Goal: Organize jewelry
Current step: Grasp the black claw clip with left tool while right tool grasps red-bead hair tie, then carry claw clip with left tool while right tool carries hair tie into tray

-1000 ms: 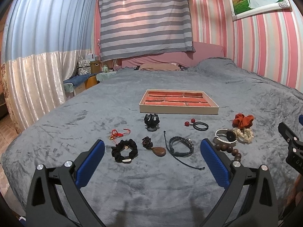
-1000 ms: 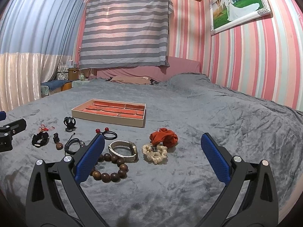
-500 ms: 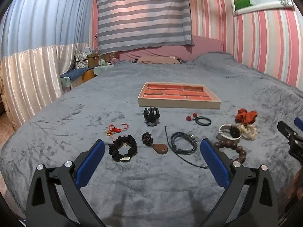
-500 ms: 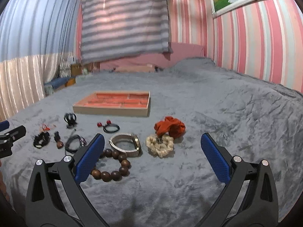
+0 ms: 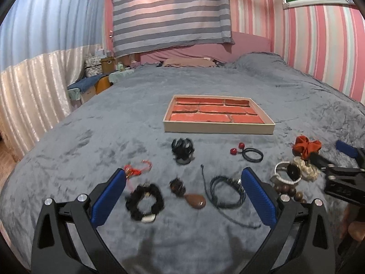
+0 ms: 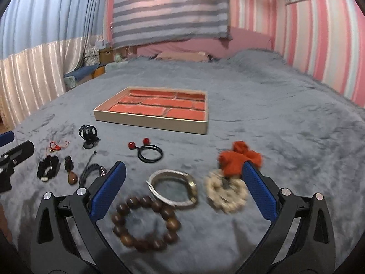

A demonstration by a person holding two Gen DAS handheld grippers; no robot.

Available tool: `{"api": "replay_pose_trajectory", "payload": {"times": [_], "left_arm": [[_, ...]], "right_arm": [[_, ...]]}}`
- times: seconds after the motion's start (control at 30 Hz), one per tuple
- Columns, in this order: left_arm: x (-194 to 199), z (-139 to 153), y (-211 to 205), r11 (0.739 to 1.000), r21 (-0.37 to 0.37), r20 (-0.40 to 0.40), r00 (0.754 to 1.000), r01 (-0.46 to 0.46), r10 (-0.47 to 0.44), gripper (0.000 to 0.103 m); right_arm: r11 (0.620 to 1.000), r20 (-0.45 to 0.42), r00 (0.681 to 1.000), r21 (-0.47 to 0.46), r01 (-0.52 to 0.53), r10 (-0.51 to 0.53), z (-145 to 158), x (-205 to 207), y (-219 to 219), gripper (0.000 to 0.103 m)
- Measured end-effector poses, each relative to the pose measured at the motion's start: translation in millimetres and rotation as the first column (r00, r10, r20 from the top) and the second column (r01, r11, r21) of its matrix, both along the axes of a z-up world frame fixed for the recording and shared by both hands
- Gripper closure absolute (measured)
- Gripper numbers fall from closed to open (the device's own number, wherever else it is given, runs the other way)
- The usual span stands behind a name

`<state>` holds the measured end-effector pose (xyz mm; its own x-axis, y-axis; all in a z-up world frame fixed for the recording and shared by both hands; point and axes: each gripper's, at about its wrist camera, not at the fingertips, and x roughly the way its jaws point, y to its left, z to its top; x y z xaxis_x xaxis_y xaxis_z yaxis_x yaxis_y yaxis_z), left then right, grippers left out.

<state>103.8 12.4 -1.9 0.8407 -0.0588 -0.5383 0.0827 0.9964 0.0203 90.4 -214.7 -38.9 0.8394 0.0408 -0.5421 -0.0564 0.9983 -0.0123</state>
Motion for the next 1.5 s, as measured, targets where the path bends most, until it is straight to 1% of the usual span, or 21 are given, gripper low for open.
{"api": "replay_pose_trajectory", "payload": {"times": [0.07, 0.13, 0.2, 0.27, 0.43, 0.47, 0.53, 0.6, 0.67, 0.77, 0.83, 0.9, 0.93, 0.97, 1.03, 1.1, 1.23, 1.3, 1.4, 1.47, 1.5], "left_arm": [[18, 1, -2, 1.0, 0.004, -0.015, 1.0, 0.026, -0.026, 0.004], [36, -1, -3, 1.0, 0.005, -0.04, 0.999, 0.026, -0.026, 0.004], [53, -5, -1, 1.0, -0.011, -0.071, 0.997, 0.022, -0.023, 0.004], [74, -13, 1, 0.999, -0.039, -0.121, 0.992, 0.027, -0.031, 0.004], [118, -34, 1, 0.999, -0.026, -0.19, 0.981, 0.037, -0.041, 0.005], [125, -38, 0, 0.999, -0.029, -0.208, 0.977, 0.044, -0.049, 0.005], [140, -46, 2, 0.997, -0.054, -0.253, 0.965, 0.057, -0.069, 0.005], [149, -52, 2, 0.997, -0.056, -0.272, 0.96, 0.061, -0.074, 0.005], [158, -59, 0, 0.998, -0.034, -0.289, 0.955, 0.062, -0.069, 0.005], [167, -67, -2, 0.995, -0.035, -0.325, 0.941, 0.093, -0.1, 0.005], [170, -72, -2, 0.995, -0.018, -0.33, 0.939, 0.097, -0.098, 0.005], [176, -76, -1, 0.995, -0.021, -0.346, 0.933, 0.101, -0.103, 0.005], [178, -78, -1, 0.994, -0.024, -0.358, 0.927, 0.106, -0.107, 0.007], [180, -79, -1, 0.994, -0.021, -0.363, 0.925, 0.111, -0.111, 0.013], [182, -78, -3, 0.992, -0.02, -0.372, 0.92, 0.126, -0.124, 0.019], [185, -78, -6, 0.989, -0.022, -0.38, 0.914, 0.146, -0.143, 0.024], [187, -77, -6, 0.987, -0.01, -0.38, 0.912, 0.163, -0.155, 0.027], [190, -77, -4, 0.986, -0.004, -0.385, 0.91, 0.166, -0.155, 0.034], [195, -78, -2, 0.986, -0.005, -0.399, 0.904, 0.165, -0.153, 0.046], [199, -80, 4, 0.988, -0.022, -0.422, 0.894, 0.154, -0.149, 0.055], [201, -82, 5, 0.988, -0.033, -0.433, 0.889, 0.15, -0.15, 0.055]], "right_arm": [[1.0, -0.037, 0.999, -0.007, -0.026, 0.026, -2, 21, 8, 0.004], [0.999, -0.062, 0.997, -0.013, -0.047, 0.046, -6, 41, 15, 0.006], [0.999, -0.082, 0.995, -0.017, -0.051, 0.05, -10, 55, 19, 0.011], [0.998, -0.115, 0.992, -0.035, -0.049, 0.044, -16, 72, 23, 0.012], [0.999, -0.221, 0.975, -0.01, -0.04, 0.037, -38, 106, 25, 0.021], [0.999, -0.237, 0.971, -0.004, -0.038, 0.036, -41, 110, 25, 0.024], [0.999, -0.269, 0.963, 0.008, -0.034, 0.035, -47, 119, 24, 0.025], [0.999, -0.299, 0.953, 0.014, -0.032, 0.035, -52, 126, 27, 0.027], [0.999, -0.324, 0.945, 0.019, -0.029, 0.034, -55, 131, 27, 0.03], [1.0, -0.359, 0.933, 0.001, -0.027, 0.025, -60, 139, 32, 0.03], [1.0, -0.386, 0.922, 0.003, -0.025, 0.024, -64, 145, 34, 0.03], [1.0, -0.424, 0.906, -0.011, -0.022, 0.015, -70, 151, 37, 0.031], [1.0, -0.445, 0.896, -0.012, -0.021, 0.013, -75, 154, 38, 0.033], [1.0, -0.449, 0.893, -0.011, -0.018, 0.011, -77, 155, 39, 0.033], [1.0, -0.454, 0.891, -0.008, -0.015, 0.01, -77, 160, 39, 0.036], [1.0, -0.464, 0.886, 0.001, -0.02, 0.018, -76, 164, 39, 0.045], [0.999, -0.492, 0.87, -0.002, -0.044, 0.037, -76, 172, 45, 0.054], [0.999, -0.499, 0.866, 0.01, -0.045, 0.044, -75, 174, 45, 0.065], [0.998, -0.513, 0.856, 0.026, -0.056, 0.062, -76, 177, 48, 0.076], [0.997, -0.522, 0.85, 0.037, -0.063, 0.073, -76, 179, 51, 0.077], [0.997, -0.527, 0.846, 0.045, -0.065, 0.079, -76, 180, 50, 0.077]]}}
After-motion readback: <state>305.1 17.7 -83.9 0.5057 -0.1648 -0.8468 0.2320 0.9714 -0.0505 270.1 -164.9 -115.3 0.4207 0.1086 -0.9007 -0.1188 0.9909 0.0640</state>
